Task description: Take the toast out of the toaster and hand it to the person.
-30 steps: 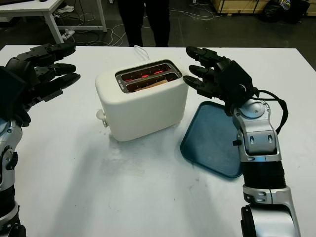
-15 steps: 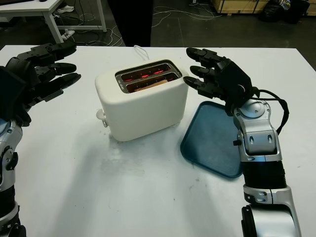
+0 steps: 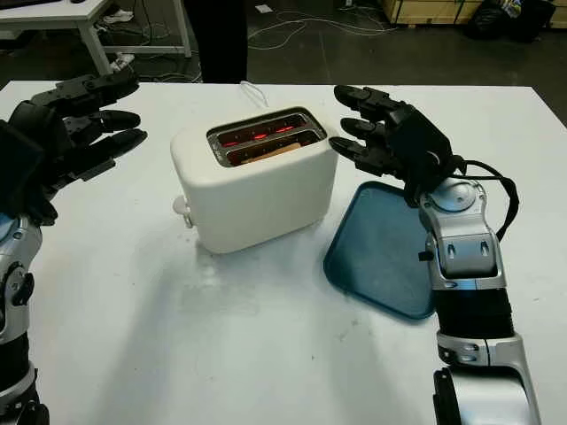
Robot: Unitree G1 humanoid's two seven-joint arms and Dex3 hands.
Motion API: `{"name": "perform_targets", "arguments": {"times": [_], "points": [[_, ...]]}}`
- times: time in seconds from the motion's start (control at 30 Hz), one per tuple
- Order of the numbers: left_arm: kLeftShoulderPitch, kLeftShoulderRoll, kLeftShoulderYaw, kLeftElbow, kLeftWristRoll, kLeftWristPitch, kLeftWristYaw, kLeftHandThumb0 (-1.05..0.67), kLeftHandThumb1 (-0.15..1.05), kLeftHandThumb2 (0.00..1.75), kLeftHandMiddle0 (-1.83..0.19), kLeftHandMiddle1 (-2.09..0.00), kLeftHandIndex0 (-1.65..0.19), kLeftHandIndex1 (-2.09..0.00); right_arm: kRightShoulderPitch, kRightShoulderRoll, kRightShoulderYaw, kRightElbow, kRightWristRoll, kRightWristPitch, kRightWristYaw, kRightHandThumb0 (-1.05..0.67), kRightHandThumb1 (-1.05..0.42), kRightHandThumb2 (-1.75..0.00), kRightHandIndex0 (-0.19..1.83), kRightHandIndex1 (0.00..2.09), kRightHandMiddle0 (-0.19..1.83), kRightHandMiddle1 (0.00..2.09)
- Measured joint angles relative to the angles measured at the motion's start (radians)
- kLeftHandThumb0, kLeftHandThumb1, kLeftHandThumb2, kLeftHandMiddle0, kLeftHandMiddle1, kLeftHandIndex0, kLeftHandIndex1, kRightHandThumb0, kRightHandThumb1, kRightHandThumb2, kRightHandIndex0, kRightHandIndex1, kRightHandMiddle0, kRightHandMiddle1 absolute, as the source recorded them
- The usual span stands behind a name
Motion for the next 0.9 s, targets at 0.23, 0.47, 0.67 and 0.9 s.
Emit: {"name": "perform_targets", "arguments": {"times": [0.23,0.47,0.67,0.9], "points": [[0.000,0.000,0.000,0.004,0.001,-0.011,0.001,-0.30,0.91,0.06,-0.32,-0.93,-0.66,-0.09,-0.003,-0.005,0.006,0.000,-0.002,0.000,0.002,-0.22,-0.92,-0.19,0.39,0.19,0.44,0.01],[0.000,0.000,0.000,0.014,0.001,-0.027,0.003,-0.26,0.92,0.06,-0.33,-0.92,-0.66,-0.10,-0.009,-0.008,0.016,0.002,-0.002,-0.002,0.008,-0.23,-0.92,-0.18,0.41,0.21,0.45,0.02],[0.000,0.000,0.000,0.014,0.002,-0.027,0.007,-0.25,0.92,0.05,-0.34,-0.92,-0.66,-0.10,-0.011,-0.010,0.015,0.002,0.001,-0.002,0.009,-0.22,-0.92,-0.18,0.39,0.21,0.45,0.01],[0.000,0.000,0.000,0.013,0.000,-0.027,0.007,-0.26,0.92,0.05,-0.33,-0.92,-0.66,-0.11,-0.011,-0.010,0.009,0.002,0.002,-0.002,0.009,-0.20,-0.92,-0.20,0.37,0.21,0.43,0.00]]}}
